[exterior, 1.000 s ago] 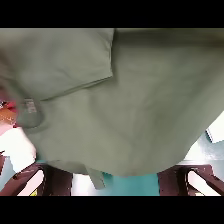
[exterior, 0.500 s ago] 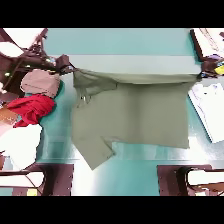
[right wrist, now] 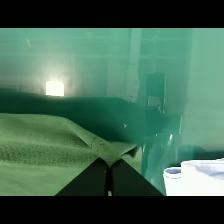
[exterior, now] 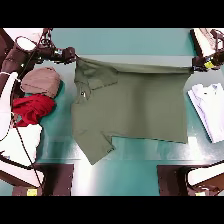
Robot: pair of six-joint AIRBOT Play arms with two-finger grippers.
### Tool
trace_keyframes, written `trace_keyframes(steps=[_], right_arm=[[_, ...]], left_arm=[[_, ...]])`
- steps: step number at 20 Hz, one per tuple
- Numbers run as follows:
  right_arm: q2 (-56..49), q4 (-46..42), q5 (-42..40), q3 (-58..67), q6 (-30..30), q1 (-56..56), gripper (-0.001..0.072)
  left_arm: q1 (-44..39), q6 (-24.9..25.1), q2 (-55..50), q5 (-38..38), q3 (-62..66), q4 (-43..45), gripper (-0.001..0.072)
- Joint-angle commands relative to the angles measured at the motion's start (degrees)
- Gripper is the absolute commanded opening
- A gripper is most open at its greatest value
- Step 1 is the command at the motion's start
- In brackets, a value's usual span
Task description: Fold the shirts.
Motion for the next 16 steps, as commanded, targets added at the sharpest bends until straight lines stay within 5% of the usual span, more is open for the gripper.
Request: trace_keyframes(steps=[1,5,13,14,15,16], right_arm=[[-0.42,-0.24,4.02,0.50,-0.04,0.26,0.0014],[1.09,-0.52,8.31,-4.00,0.00,0.37,0.0014],[8.52,0.07,-2.19,-25.49,0.22,0.37,0.0023],[8.48,0.09,-1.95,-26.03,0.24,0.37,0.0101],[8.48,0.09,-1.53,-26.29,0.24,0.37,0.0311],[8.50,0.09,-0.96,-26.25,0.24,0.37,0.0425]], left_arm=[[-0.04,3.72,-0.50,-10.45,0.79,4.00,0.0027],[-0.04,2.86,-0.50,-18.38,-3.65,8.48,0.0027],[-0.02,1.57,-0.50,-14.19,-12.09,8.63,0.0029],[-0.02,-0.11,-0.48,-14.53,-12.09,8.66,0.0045],[-0.02,-1.22,-0.48,-14.88,-12.09,8.66,0.0306],[-0.02,-2.14,-0.48,-15.45,-12.07,8.76,0.0535]])
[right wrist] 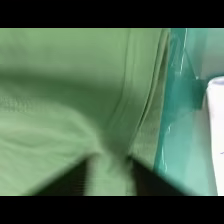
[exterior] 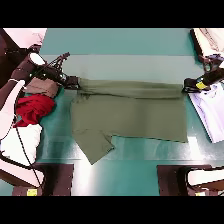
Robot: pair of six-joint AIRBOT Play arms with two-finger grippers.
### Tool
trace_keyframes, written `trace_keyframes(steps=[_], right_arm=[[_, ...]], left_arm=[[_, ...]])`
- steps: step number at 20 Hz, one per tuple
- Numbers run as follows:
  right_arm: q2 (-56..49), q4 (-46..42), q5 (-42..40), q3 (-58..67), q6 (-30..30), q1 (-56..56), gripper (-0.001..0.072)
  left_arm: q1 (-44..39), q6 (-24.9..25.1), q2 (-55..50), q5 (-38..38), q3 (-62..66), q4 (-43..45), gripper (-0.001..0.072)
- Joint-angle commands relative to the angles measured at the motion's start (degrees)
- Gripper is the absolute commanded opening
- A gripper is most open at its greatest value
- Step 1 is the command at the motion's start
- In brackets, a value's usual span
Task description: Fold the shirts.
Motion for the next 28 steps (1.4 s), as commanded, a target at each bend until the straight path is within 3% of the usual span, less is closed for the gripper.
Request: trace_keyframes(steps=[1,6,12,18,23,26,28], right_arm=[[0.96,0.22,0.17,-2.32,0.24,0.02,0.0426],[5.97,0.17,5.79,-2.36,-0.07,-1.95,0.0426],[15.63,0.22,4.02,-10.12,-2.05,-3.17,0.0425],[17.33,1.79,2.45,-14.69,-2.03,-3.17,0.0426],[17.33,4.74,2.49,-14.69,-2.03,-3.17,0.0425],[17.35,4.76,2.75,-14.69,-2.01,-3.17,0.0426],[17.35,4.74,3.48,-14.69,-2.01,-3.17,0.0425]], left_arm=[[-0.04,-3.37,0.02,-2.03,-0.61,0.59,0.0539],[1.27,-5.22,3.52,-11.47,-2.80,7.39,0.0539],[1.60,-9.27,27.63,-3.04,-34.32,6.36,0.0539],[1.60,-12.07,47.67,-1.86,-57.94,3.52,0.0539],[-0.22,-8.55,48.70,2.91,-63.84,-3.80,0.0539],[-6.69,-8.92,48.68,9.22,-64.67,-4.81,0.0539],[-9.14,-12.31,48.54,12.22,-64.67,-4.79,0.0538]])
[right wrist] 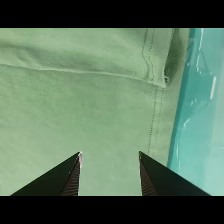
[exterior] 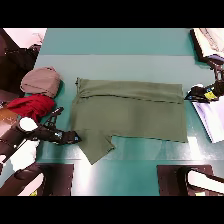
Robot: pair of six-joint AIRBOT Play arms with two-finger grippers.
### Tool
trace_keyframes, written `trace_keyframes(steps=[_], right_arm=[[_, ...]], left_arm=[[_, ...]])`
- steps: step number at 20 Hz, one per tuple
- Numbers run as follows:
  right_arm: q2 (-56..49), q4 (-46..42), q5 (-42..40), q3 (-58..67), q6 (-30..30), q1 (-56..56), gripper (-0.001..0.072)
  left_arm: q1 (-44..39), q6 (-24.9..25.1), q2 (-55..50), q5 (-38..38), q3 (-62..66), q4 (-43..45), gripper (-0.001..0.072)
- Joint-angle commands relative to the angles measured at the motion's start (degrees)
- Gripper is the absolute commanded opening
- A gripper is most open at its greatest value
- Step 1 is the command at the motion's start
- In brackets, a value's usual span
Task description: Fold the shirts.
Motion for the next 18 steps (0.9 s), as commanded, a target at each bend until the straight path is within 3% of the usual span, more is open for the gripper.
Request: trace_keyframes(steps=[1,5,7,8,9,13,18], right_arm=[[0.04,0.35,1.27,-0.04,0.02,-0.02,0.0425],[0.04,0.35,2.21,-0.04,0.02,-0.02,0.0425],[0.04,0.33,3.43,-0.07,0.02,-0.02,0.0425],[0.04,0.28,4.37,-0.07,0.00,-0.04,0.0425],[0.04,0.02,5.68,-0.07,-0.02,-0.09,0.0425],[0.76,-0.33,9.66,-1.97,-0.07,-3.08,0.0425],[8.59,-0.20,5.03,-20.79,-1.40,-14.82,0.0425]], left_arm=[[-4.04,-2.47,0.22,6.16,-1.09,-1.33,0.0538],[-4.04,-2.49,0.22,6.75,-1.11,-1.38,0.0526],[-4.04,-2.34,0.22,7.30,-1.11,-1.38,0.0172],[-4.04,-2.32,0.22,8.00,-1.11,-1.62,0.0059],[-4.04,-2.27,0.24,8.63,-1.09,-2.01,0.0028],[-4.04,-1.70,0.48,6.32,0.96,-4.00,0.0027],[-4.04,1.27,0.48,5.46,5.88,-3.98,0.0027]])
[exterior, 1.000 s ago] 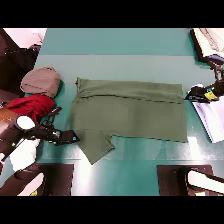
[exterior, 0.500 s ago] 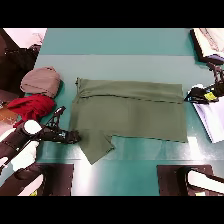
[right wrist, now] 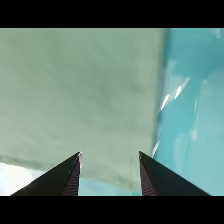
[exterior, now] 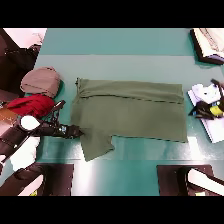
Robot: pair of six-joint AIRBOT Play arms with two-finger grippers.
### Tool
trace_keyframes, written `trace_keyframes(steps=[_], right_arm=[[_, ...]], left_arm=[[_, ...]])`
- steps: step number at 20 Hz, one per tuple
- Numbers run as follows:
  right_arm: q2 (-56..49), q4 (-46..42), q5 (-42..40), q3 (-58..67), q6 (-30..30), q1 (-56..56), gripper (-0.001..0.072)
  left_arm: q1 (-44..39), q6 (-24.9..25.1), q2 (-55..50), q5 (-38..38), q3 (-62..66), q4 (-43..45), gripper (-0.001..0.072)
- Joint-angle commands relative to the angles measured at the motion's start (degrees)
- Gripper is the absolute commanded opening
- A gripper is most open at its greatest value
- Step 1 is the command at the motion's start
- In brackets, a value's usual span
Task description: Fold the shirts.
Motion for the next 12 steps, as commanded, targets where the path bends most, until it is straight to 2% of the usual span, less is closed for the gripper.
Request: trace_keyframes(steps=[1,6,12], right_arm=[[4.79,0.13,-2.47,-12.68,-2.19,-8.66,0.0426],[5.95,5.25,-3.04,-23.58,-7.87,-20.00,0.0424],[5.46,7.61,-6.73,-26.25,-7.96,-19.39,0.0406]], left_arm=[[-0.02,1.62,0.02,0.22,2.58,-0.22,0.0027],[-0.02,1.64,0.02,2.43,2.62,-0.15,0.0028],[-0.02,1.62,0.02,2.34,2.62,-0.17,0.0028]])
